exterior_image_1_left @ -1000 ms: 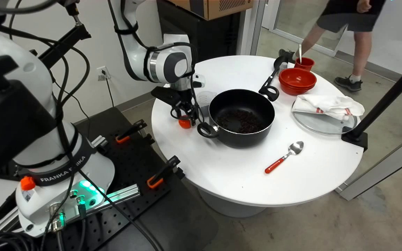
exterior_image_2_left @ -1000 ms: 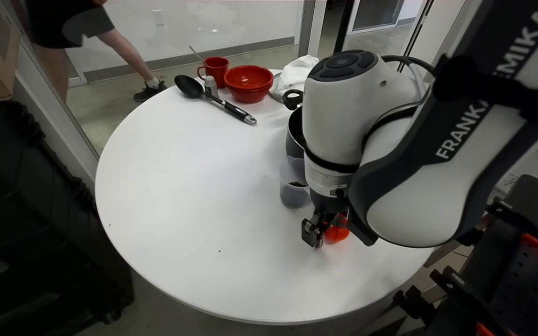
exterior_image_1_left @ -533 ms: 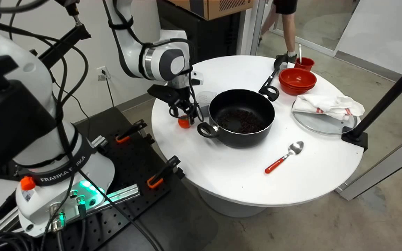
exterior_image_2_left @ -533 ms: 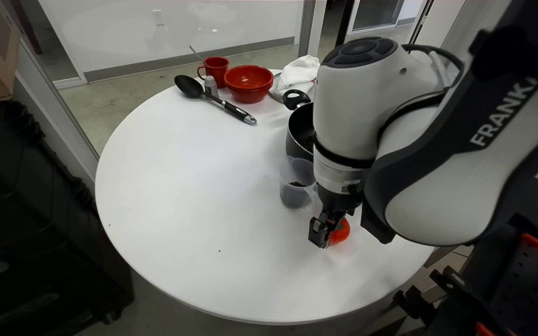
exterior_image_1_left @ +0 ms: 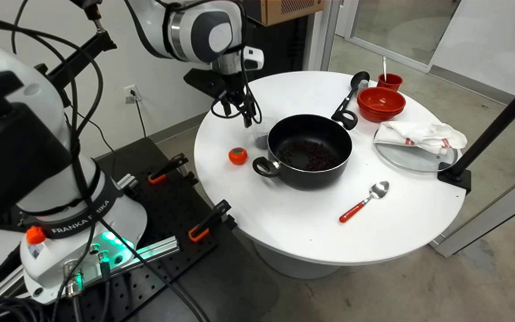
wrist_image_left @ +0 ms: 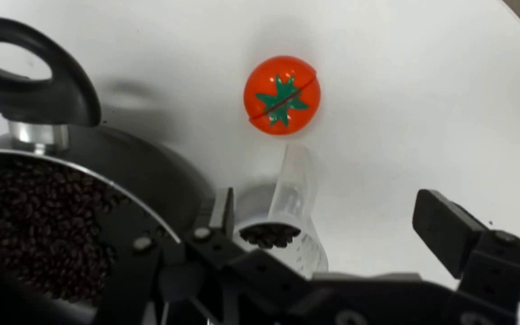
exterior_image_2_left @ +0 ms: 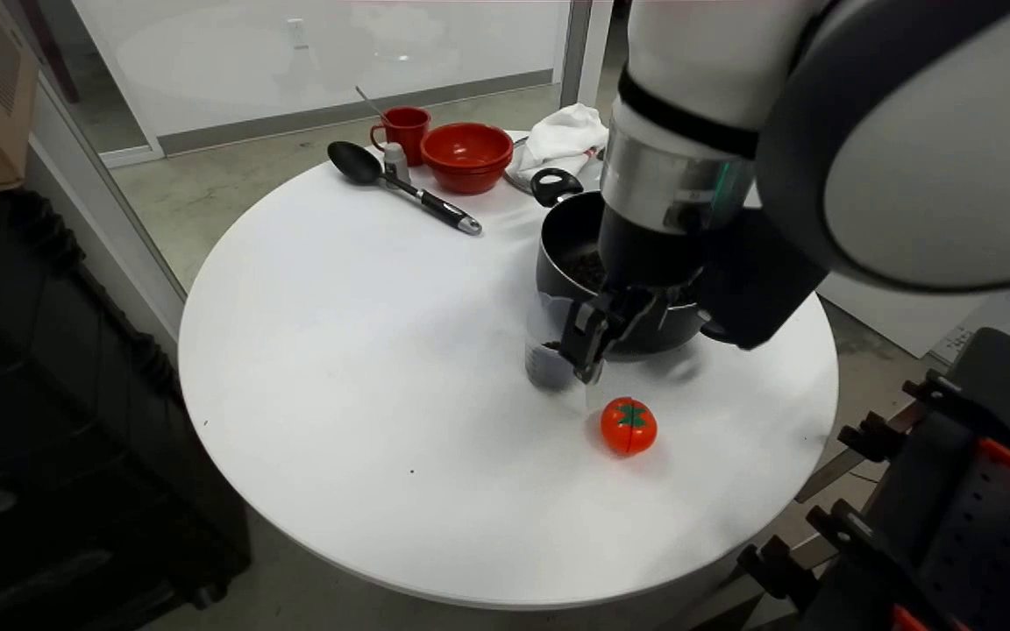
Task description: Remove the tomato from the black pot and put it on the table
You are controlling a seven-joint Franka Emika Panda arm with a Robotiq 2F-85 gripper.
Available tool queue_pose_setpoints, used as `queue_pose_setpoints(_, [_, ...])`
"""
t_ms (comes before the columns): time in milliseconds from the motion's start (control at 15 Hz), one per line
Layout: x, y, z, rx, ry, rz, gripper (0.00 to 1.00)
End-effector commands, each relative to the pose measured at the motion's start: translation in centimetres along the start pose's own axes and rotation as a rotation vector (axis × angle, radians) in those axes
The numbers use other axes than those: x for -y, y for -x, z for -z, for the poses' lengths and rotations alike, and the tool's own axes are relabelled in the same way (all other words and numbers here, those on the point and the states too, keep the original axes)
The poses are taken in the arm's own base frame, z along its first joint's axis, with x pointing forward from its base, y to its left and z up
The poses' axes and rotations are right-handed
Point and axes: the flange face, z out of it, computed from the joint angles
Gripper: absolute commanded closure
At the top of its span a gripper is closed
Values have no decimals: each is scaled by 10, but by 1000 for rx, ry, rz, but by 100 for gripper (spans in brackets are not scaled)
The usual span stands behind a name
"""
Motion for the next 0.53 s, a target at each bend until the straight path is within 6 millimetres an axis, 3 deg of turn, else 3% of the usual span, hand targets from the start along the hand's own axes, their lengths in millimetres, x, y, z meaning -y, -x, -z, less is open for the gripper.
queue_pose_setpoints(0, [-1,-20,55,-26,-8,-38,0])
queue_pose_setpoints(200, [-3,-46,80,-35,34,-109,0])
queue_pose_setpoints(267, [-3,-33,68,-39,3,-56,0])
queue_pose_setpoints(467, [-5,-45,80,-46,19,-96,0])
